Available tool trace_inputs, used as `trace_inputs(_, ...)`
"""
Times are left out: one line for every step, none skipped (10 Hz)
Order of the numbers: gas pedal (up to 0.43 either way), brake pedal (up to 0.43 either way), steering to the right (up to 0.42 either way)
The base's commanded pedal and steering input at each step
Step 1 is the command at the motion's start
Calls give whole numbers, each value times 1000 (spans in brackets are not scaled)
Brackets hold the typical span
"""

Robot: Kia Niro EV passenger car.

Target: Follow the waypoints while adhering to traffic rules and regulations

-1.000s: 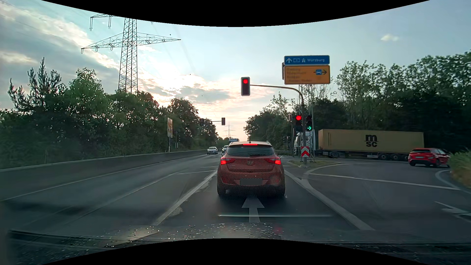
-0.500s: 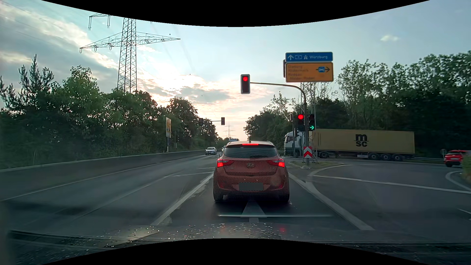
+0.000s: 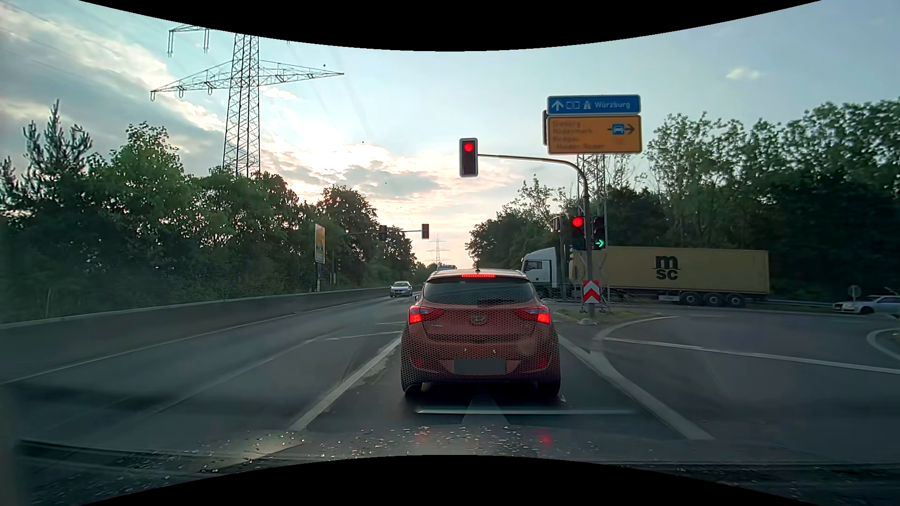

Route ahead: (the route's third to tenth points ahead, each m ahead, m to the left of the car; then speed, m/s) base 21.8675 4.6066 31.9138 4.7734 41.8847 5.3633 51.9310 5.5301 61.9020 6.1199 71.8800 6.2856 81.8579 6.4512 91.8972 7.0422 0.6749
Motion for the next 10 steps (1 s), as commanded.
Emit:
trace_inputs(0,159,-5)
trace_inputs(0,152,-5)
trace_inputs(0,152,-5)
trace_inputs(0,159,-5)
trace_inputs(0,159,-5)
trace_inputs(0,152,-5)
trace_inputs(0,152,-5)
trace_inputs(0,152,-5)
trace_inputs(0,159,-5)
trace_inputs(0,159,-5)
